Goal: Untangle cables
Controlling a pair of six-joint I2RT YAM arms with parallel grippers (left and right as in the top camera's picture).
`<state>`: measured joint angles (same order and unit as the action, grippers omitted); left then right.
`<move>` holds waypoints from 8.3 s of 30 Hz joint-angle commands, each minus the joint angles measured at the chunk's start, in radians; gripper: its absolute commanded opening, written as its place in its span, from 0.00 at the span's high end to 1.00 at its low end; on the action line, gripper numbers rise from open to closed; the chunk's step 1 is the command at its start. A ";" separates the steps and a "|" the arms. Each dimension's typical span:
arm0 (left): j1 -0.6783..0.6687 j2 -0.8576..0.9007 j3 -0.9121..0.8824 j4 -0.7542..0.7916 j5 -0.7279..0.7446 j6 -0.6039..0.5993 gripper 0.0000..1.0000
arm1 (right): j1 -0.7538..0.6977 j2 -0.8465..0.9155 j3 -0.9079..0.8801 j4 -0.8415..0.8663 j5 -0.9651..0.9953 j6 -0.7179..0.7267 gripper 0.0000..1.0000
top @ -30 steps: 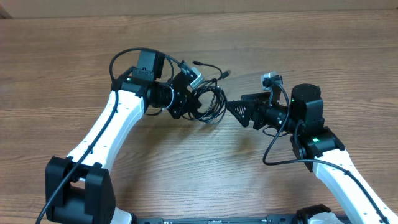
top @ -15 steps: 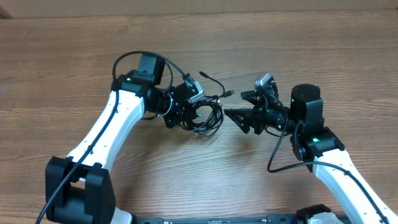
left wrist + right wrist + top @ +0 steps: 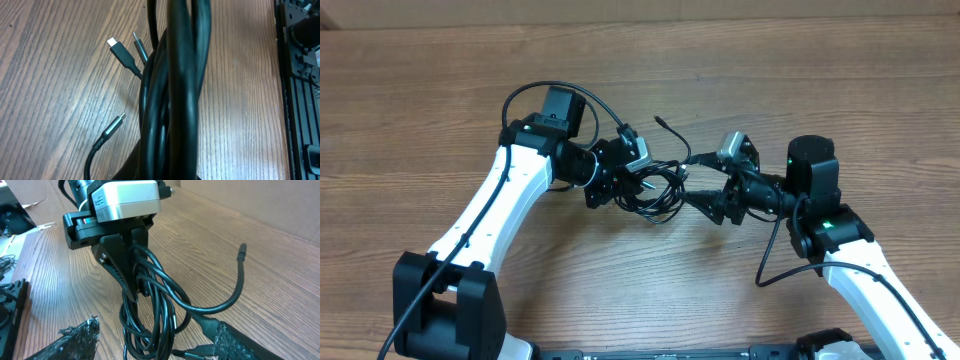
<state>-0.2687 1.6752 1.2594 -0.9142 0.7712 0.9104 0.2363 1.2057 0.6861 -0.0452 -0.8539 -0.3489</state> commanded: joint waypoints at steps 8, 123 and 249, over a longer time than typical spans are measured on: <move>-0.005 -0.028 0.019 -0.030 0.026 0.018 0.96 | -0.001 -0.001 0.014 -0.015 -0.019 -0.027 0.27; 0.196 -0.028 0.039 0.112 0.395 -0.293 0.00 | 0.005 0.064 0.015 0.576 -0.087 0.723 0.96; -0.003 -0.028 0.039 0.167 -0.116 -0.581 0.96 | 0.005 0.064 0.015 0.091 0.217 -0.001 0.75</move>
<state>-0.2749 1.6733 1.2854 -0.7483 0.6312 0.3035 0.2420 1.2728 0.6861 0.0402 -0.6239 -0.3271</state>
